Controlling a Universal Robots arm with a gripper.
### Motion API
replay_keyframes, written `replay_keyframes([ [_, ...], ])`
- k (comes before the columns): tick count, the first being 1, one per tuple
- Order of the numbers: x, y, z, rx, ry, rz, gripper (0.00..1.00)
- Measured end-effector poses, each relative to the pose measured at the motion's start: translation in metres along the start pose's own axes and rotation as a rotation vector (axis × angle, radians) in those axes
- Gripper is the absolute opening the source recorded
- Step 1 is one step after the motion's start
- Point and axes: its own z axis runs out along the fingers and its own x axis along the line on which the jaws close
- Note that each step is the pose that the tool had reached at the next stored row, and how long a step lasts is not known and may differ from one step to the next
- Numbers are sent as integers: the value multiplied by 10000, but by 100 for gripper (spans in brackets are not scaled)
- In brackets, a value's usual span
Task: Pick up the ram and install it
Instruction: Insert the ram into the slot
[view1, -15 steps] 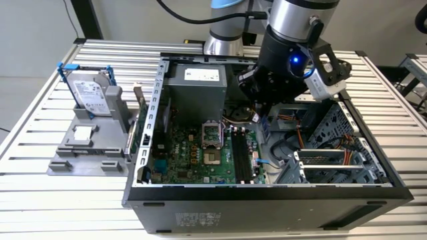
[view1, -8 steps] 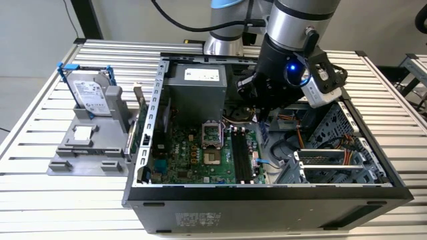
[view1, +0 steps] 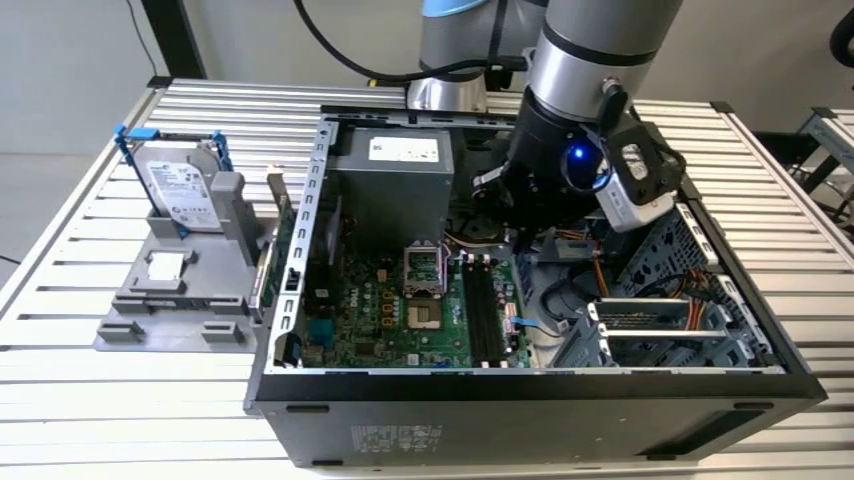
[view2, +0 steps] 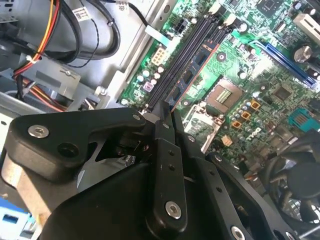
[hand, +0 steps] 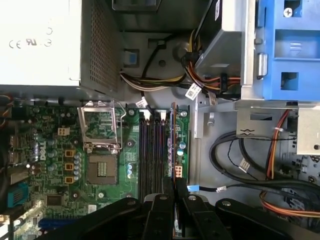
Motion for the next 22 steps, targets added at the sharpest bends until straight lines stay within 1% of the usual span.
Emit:
replay_keyframes([
  [10,1,-77,180,0,-4,108,0],
  [16,2,-105,288,0,-10,122,0],
  [22,3,-115,397,-1,-10,148,0],
])
